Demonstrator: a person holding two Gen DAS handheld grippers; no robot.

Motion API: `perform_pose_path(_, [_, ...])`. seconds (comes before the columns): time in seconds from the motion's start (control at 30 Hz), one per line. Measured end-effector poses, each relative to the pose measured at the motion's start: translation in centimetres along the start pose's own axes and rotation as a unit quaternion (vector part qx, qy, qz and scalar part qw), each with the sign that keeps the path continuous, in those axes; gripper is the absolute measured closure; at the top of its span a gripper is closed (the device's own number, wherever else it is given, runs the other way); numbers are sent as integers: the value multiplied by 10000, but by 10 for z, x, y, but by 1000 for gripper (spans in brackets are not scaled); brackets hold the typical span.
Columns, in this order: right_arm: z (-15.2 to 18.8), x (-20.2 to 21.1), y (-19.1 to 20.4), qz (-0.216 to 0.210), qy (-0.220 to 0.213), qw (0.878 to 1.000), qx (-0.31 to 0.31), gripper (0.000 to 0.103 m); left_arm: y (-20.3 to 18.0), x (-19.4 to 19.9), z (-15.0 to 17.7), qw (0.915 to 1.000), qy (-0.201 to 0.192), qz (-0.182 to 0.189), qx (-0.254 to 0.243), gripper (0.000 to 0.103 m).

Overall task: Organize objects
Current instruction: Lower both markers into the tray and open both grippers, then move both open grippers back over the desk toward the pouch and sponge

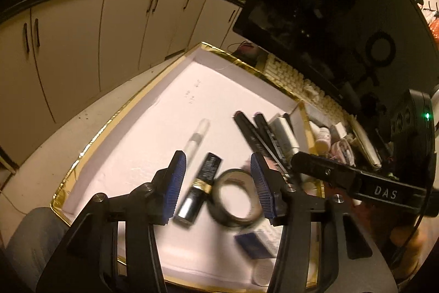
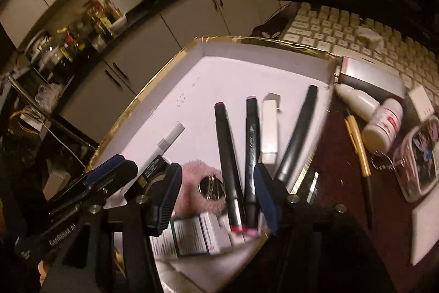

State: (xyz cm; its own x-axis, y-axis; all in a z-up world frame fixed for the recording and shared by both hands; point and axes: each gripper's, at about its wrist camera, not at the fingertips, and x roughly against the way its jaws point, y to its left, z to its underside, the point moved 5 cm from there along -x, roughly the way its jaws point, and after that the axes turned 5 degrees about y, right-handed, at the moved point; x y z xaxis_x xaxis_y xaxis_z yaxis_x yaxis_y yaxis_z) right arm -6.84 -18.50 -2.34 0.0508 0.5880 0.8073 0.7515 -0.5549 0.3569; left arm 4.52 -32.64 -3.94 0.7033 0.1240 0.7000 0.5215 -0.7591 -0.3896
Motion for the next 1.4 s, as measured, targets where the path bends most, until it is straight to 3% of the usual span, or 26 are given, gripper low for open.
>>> perform_pose_path(0.1, [6, 13, -7, -152, -149, 9996, -166, 43, -12, 2, -1, 10000, 6, 71, -12, 45])
perform_pose_path(0.33, [17, 39, -22, -424, -468, 9973, -375, 38, -54, 6, 4, 9993, 40, 28, -378, 45])
perform_pose_path(0.43, [23, 55, -33, -517, -668, 9953, -473, 33, -77, 14, 12, 9978, -90, 301, -578, 45])
perform_pose_path(0.5, [28, 65, -38, -621, -782, 9936, -528, 26, -93, 19, 17, 9964, -80, 572, -624, 37])
perform_pose_path(0.67, [48, 89, -53, -689, -1114, 9898, -556, 25, -141, 25, 23, 9914, -30, 952, -893, 31])
perform_pose_path(0.73, [59, 100, -66, -554, -1245, 9894, -497, 25, -161, 19, 28, 9890, 53, 1039, -1050, 31])
perform_pose_path(0.87, [79, 129, -103, 330, -1546, 9862, -495, 25, -194, 4, 51, 9807, 440, 1334, -1358, 31])
perform_pose_path(1.03, [97, 157, -129, 1181, -1825, 9743, -599, 24, -204, 9, 64, 9735, 547, 1654, -1483, 25])
perform_pose_path(1.17, [103, 158, -139, 1452, -1820, 9707, -594, 24, -200, 2, 60, 9726, 653, 1765, -1362, 24])
perform_pose_path(1.4, [108, 137, -160, 1669, -1522, 9721, -636, 24, -196, -26, 69, 9736, 874, 1415, -1563, 24])
